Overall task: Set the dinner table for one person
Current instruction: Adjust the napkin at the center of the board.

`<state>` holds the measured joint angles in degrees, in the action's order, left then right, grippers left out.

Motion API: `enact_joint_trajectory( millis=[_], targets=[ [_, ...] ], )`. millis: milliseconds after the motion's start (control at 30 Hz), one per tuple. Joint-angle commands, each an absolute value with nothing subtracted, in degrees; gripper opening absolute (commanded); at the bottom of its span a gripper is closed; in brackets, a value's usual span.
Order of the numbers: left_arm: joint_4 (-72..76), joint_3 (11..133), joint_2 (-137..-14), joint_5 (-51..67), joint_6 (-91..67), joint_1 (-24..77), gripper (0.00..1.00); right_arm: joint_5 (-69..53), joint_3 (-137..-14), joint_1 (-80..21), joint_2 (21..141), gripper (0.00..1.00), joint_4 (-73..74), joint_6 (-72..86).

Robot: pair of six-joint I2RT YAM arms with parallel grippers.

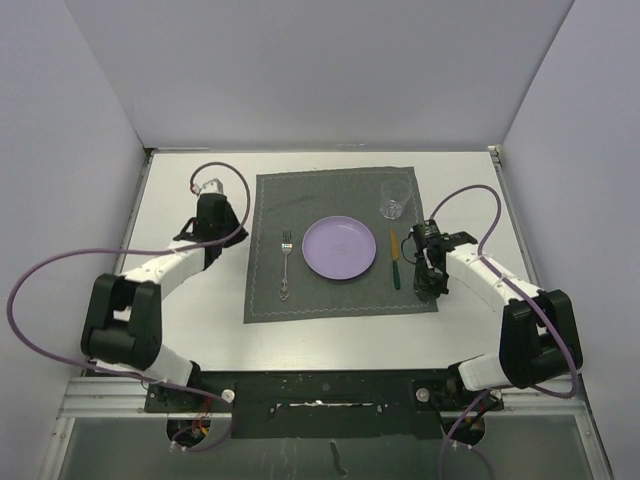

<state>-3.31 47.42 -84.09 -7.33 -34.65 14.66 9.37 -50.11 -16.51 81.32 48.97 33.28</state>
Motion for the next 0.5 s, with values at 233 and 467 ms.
enact_joint_trajectory(
  millis=[233, 467],
  targets=[
    [17.17, 75.53, -113.69, 15.24, -33.68, 10.02, 0.00, 6.68, -48.58, -16.26, 77.26, 0.00, 47.23, 31.90],
    [13.90, 89.42, -126.08, 16.59, -34.93, 9.98, 0.00, 5.61, -48.94, -16.17, 78.57, 0.00, 46.99, 31.05]
  ],
)
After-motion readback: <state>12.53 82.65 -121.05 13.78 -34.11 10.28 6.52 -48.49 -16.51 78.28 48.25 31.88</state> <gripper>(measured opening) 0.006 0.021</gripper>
